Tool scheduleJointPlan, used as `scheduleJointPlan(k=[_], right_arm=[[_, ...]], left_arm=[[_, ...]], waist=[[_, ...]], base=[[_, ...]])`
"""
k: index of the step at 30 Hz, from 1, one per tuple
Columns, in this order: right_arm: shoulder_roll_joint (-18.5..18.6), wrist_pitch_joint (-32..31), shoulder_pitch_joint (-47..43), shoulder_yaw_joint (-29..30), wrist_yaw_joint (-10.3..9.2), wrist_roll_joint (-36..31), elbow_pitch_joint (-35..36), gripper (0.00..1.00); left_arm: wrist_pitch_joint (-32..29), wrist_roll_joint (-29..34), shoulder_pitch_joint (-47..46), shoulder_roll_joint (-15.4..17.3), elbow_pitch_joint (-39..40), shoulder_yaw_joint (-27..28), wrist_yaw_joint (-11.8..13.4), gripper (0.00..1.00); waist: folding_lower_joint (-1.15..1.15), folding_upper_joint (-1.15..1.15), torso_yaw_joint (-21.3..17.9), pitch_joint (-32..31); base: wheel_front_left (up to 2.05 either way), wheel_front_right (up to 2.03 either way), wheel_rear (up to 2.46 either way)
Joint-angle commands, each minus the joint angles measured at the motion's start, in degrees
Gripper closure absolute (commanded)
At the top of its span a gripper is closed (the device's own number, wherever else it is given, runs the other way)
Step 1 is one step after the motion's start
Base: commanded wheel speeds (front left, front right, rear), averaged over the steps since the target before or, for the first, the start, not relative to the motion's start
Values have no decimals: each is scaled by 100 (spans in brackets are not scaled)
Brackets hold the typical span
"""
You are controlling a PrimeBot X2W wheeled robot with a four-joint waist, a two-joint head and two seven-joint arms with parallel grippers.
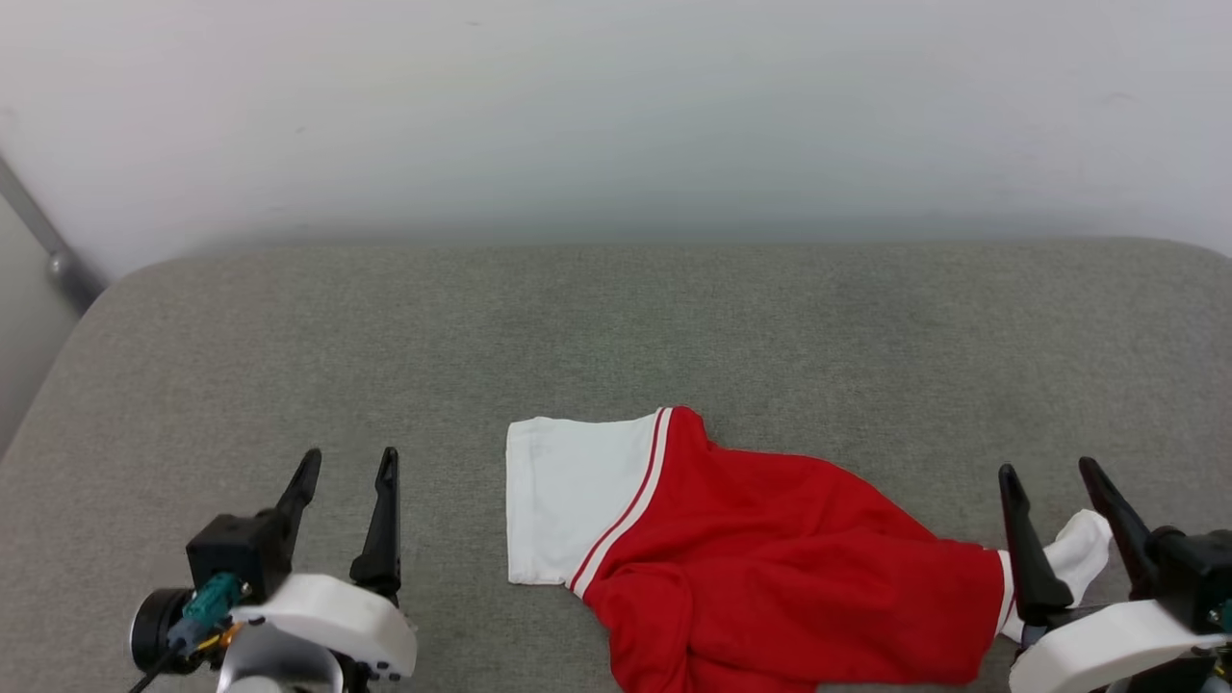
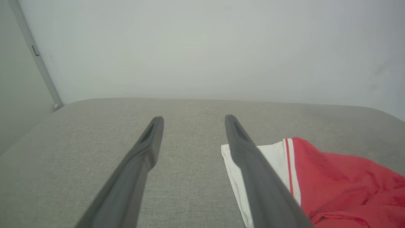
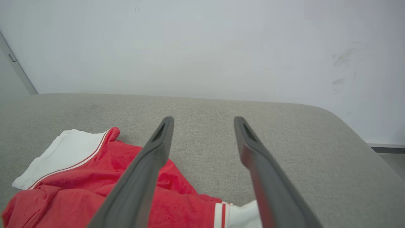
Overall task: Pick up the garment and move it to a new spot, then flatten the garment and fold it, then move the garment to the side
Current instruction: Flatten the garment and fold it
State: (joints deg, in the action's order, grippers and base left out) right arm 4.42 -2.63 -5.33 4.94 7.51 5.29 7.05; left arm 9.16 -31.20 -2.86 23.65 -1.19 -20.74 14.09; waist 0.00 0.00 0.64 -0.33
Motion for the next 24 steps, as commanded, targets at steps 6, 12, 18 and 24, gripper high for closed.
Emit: scheduleJointPlan(k=[6,12,18,24], right_arm=[[-91,-148,-55,-239,-4,-91,509,0],[-130,-242,116,-309,-4,-137,762,0],[-152,-258,277,-339,-4,-174,814,0],[-159,-224,384,-375,-4,-77,740,0]], left_arm=[[-141,-76,-712,-30,-270,-98,-322,0],[-786,-198,-1785,47,-889,-465,-1104,0],[-2165,-580,-2708,229,-1671,-808,-1838,0],[-3357,-929,-3250,465,-2132,-1139,-2083,0]], waist=[[0,0,-230,279],[0,0,-454,765],[0,0,-649,1259],[0,0,-793,1667]], base=[[0,0,0],[0,0,0],[0,0,0],[0,0,0]])
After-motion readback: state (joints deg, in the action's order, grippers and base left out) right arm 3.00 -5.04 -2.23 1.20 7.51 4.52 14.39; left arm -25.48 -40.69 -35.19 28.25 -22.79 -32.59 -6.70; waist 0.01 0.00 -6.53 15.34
